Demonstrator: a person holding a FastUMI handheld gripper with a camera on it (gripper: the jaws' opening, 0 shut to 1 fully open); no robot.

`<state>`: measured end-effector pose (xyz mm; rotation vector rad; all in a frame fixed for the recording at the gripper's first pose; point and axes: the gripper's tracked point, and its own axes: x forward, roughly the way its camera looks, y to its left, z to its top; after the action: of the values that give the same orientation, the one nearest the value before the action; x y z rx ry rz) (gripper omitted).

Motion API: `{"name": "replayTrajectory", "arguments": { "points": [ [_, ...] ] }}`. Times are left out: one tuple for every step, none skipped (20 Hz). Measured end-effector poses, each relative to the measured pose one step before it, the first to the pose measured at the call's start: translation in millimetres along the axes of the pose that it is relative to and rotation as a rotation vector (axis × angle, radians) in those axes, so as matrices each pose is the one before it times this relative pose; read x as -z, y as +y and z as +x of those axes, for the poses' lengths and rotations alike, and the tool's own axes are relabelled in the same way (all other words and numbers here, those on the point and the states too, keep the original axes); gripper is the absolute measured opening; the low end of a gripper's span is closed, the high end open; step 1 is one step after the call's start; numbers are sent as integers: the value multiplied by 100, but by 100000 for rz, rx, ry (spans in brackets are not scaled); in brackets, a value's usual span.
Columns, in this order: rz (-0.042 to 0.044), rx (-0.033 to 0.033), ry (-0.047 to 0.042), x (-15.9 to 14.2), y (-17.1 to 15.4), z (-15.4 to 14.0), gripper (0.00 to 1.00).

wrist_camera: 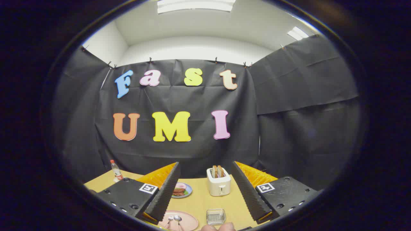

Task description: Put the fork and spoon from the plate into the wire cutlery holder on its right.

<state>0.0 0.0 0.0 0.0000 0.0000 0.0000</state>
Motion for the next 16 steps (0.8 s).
{"name": "replayTrajectory", "arguments": {
  "points": [
    [-461, -324, 248, -33, 124, -148, 96],
    [100, -77, 81, 28, 78, -138, 96],
    [77, 219, -129, -146, 19, -92, 96],
    [-78, 264, 115, 53, -46, -51, 96],
    [-315, 147, 336, 78, 126, -53, 96],
    [-44, -106, 518, 254, 137, -27, 96],
    [143, -165, 811, 128, 124, 47, 96],
    [62, -280, 1032, 393, 142, -30, 96],
    [-262, -299, 1216, 389, 234, 87, 96],
    [-852, -471, 1362, 520, 198, 8, 96],
    [-812, -803, 856, 277, 355, -60, 96],
    [-504, -890, 768, 316, 401, -4, 96],
    [-280, -844, 671, 214, 380, -66, 96],
    [-171, -880, 367, 336, 381, 45, 96],
    [-298, -284, 362, 208, 291, 15, 96],
    [-418, -497, 177, 400, 197, 33, 96]
  ]
}}
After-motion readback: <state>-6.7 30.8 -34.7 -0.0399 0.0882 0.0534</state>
